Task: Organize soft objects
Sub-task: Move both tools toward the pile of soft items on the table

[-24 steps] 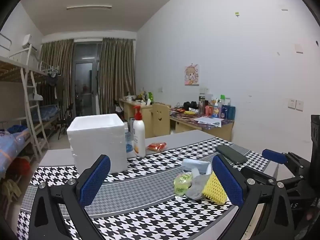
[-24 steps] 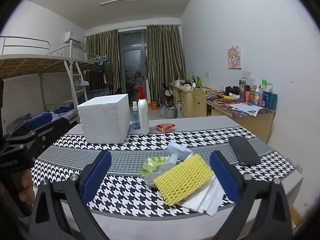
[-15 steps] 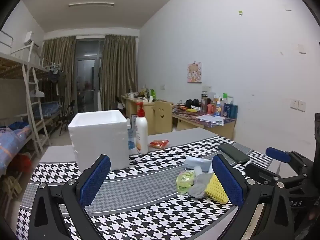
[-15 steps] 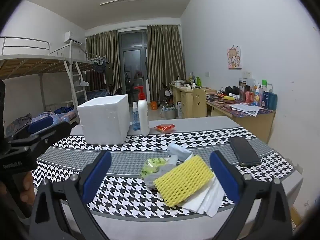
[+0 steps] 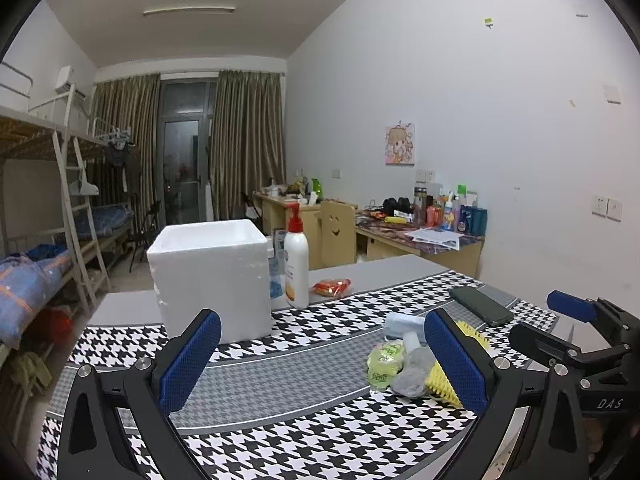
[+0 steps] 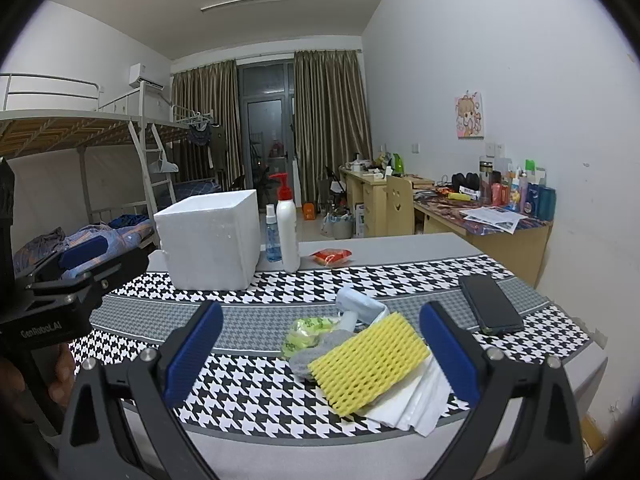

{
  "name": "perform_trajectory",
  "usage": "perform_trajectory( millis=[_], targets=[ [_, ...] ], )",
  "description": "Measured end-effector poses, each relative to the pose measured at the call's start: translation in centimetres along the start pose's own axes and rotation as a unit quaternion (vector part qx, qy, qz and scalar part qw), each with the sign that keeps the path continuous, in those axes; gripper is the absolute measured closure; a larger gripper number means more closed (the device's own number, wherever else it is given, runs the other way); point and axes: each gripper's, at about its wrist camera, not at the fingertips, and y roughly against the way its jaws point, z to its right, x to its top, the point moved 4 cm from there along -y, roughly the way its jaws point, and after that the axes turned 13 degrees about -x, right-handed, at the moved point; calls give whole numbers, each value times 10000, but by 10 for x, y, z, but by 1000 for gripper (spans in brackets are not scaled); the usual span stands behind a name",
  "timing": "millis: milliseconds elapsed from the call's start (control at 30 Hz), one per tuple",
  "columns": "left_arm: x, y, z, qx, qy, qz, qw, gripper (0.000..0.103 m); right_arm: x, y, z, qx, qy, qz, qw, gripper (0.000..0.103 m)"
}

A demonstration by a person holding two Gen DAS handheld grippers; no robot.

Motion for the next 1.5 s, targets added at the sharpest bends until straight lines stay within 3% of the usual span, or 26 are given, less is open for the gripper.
perform_trajectory(
  millis=[367,1133,1500],
  targets=[
    [0,-2,0,151,-81,-37,9998,1,-1,-1,2,-29,-26,-19,10000,3],
    [2,-8,3,52,-58,-53,10000,1,1,0,3,-68,3,-63,10000,3],
    [-4,-32,5,30,12,-439,9990,1,0,-16,11,-208,32,-245,9995,3]
  ],
)
